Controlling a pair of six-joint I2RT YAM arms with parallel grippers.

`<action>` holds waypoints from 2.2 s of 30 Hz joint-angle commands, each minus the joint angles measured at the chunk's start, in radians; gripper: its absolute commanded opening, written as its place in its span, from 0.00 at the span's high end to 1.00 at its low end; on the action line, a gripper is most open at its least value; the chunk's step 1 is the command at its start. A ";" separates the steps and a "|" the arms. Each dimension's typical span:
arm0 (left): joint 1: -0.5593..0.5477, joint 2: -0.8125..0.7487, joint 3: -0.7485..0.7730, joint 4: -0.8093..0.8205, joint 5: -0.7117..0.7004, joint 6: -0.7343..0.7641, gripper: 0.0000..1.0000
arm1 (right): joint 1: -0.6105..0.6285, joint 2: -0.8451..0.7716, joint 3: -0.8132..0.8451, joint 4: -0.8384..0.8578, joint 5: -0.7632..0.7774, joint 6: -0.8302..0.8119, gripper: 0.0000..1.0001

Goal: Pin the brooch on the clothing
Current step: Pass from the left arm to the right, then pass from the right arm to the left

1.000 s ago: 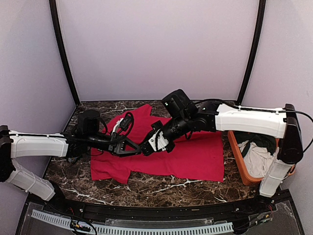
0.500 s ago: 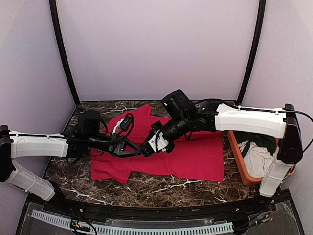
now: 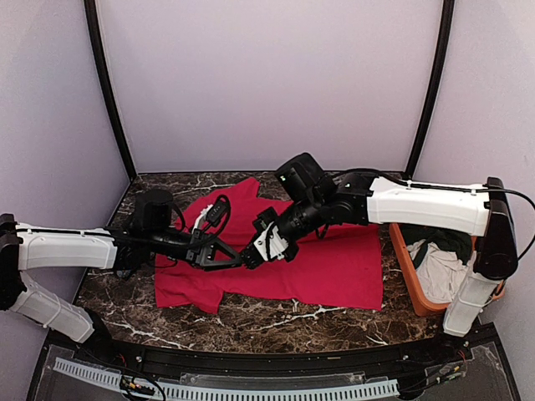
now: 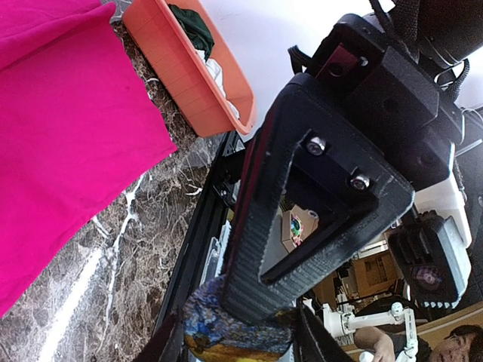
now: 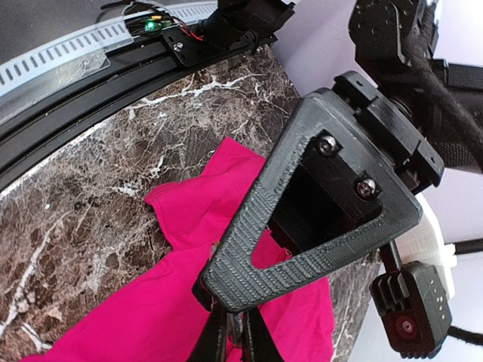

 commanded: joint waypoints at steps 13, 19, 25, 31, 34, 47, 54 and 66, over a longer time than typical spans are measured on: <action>0.016 -0.196 0.118 -0.307 -0.204 0.250 0.02 | 0.014 -0.012 0.033 -0.073 -0.021 0.120 1.00; 0.019 -0.365 0.201 -0.478 -0.462 0.498 0.01 | -0.014 -0.018 0.109 -0.075 -0.025 0.555 1.00; 0.019 -0.406 0.116 -0.437 -0.491 0.506 0.01 | -0.094 -0.086 0.012 0.103 -0.228 1.116 1.00; 0.019 -0.393 0.025 -0.331 -0.471 0.477 0.01 | -0.145 -0.231 -0.284 0.581 -0.268 1.652 1.00; 0.019 -0.373 0.001 -0.258 -0.440 0.442 0.05 | -0.156 -0.262 -0.397 0.786 -0.252 1.865 1.00; -0.042 -0.175 0.031 -0.010 -0.344 0.331 0.23 | -0.151 -0.222 -0.647 1.282 -0.165 2.223 1.00; -0.080 -0.067 0.077 0.065 -0.305 0.299 0.30 | -0.144 -0.201 -0.655 1.277 -0.152 2.199 1.00; -0.082 -0.042 0.095 0.113 -0.293 0.284 0.46 | -0.141 -0.195 -0.662 1.253 -0.174 2.169 1.00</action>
